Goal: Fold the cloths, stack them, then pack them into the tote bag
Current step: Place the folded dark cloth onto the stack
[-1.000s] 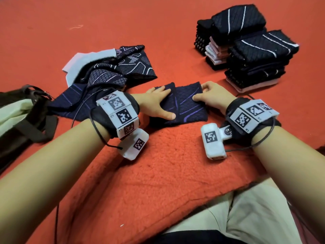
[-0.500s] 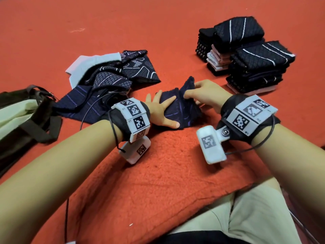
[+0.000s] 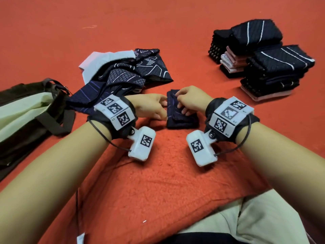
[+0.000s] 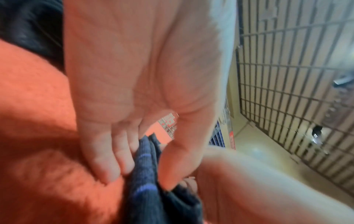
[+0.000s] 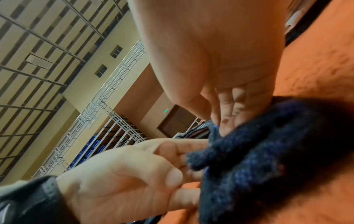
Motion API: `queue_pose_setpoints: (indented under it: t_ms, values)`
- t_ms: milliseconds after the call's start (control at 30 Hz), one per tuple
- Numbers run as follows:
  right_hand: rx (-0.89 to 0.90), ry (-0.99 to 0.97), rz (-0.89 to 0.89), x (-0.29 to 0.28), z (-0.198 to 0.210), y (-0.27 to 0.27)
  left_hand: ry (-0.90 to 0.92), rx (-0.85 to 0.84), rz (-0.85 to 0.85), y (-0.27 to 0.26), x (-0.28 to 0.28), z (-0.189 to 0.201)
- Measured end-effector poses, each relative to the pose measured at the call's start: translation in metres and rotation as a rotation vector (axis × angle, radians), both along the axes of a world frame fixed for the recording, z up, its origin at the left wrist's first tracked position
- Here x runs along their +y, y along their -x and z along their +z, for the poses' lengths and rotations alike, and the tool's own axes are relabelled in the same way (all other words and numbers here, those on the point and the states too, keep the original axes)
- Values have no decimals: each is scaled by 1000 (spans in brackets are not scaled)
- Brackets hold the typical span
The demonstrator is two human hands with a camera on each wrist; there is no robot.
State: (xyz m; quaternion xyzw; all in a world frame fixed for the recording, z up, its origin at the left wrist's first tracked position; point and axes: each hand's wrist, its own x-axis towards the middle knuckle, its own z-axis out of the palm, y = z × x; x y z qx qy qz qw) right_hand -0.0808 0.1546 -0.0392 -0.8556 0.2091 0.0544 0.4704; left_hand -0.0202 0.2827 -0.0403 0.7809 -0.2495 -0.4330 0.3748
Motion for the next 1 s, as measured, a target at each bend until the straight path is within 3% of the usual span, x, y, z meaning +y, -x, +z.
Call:
queue_pose_setpoints:
  t_ms: [233,333,500,633,800,1000]
  values:
    - [21,3,144,-5,-5,9,9,119,262,-14,-9,0]
    - [1,33,184,-6,-6,14,-47,84,386,-17,-21,1]
    - [14,144,312,-10,-3,21,-86,-77,413,-22,-34,-3]
    - [10,86,310,-13,-3,25,-40,-53,412,-26,-32,-9]
    - [-118,-283,110,-21,-2,33,101,-7,453,-25,-24,-6]
    - [-350,-264,-252,-39,-4,29,394,75,597,-18,-28,10]
